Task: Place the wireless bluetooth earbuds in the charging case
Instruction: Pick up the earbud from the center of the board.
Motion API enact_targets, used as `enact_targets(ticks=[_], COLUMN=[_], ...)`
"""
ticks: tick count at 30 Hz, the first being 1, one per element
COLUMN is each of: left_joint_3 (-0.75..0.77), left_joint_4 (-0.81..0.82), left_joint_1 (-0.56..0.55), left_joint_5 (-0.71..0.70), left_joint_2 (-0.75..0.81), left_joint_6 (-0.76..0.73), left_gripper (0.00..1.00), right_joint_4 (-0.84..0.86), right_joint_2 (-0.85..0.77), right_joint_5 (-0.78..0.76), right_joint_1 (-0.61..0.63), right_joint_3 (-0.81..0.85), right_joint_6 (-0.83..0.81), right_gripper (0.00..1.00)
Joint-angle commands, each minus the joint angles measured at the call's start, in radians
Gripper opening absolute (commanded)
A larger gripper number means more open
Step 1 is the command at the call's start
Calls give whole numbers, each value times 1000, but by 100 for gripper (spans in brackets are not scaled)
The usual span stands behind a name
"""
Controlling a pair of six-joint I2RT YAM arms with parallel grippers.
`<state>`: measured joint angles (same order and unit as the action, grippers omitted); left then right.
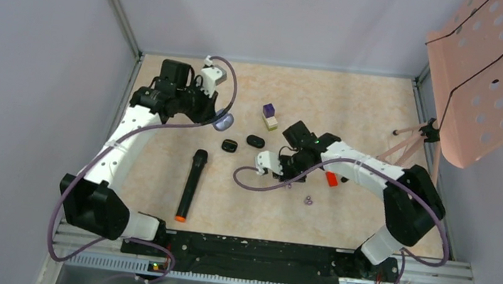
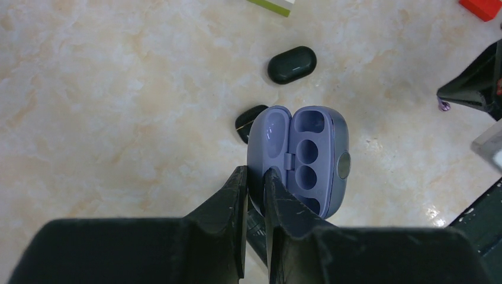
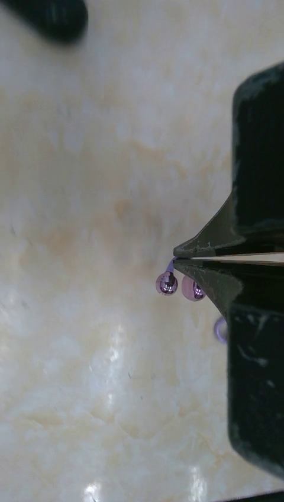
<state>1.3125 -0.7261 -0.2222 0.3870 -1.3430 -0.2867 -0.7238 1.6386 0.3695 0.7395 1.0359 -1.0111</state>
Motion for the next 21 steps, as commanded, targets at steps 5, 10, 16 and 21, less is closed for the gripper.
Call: enact_targets(ticks=[5, 10, 16, 21], left_joint_3=[203, 266, 311, 321], left_joint_4=[-114, -126, -133, -140], left_joint_1=[-50, -117, -146, -159], left_joint_5=[133, 147, 185, 218], left_joint_2=[-146, -180, -191, -183], left_joint_6=[23, 84, 128, 156], left_gripper=[0, 0, 0, 0], right_joint_4=[300, 625, 924, 1029], right_joint_2=[-293, -424, -476, -462], right_joint_5=[-23, -27, -36, -29], right_joint_1=[16, 35, 81, 111], right_joint_3=[185, 85, -20, -64], right_joint_6=[46, 57, 25, -26], right_gripper=[0, 0, 0, 0])
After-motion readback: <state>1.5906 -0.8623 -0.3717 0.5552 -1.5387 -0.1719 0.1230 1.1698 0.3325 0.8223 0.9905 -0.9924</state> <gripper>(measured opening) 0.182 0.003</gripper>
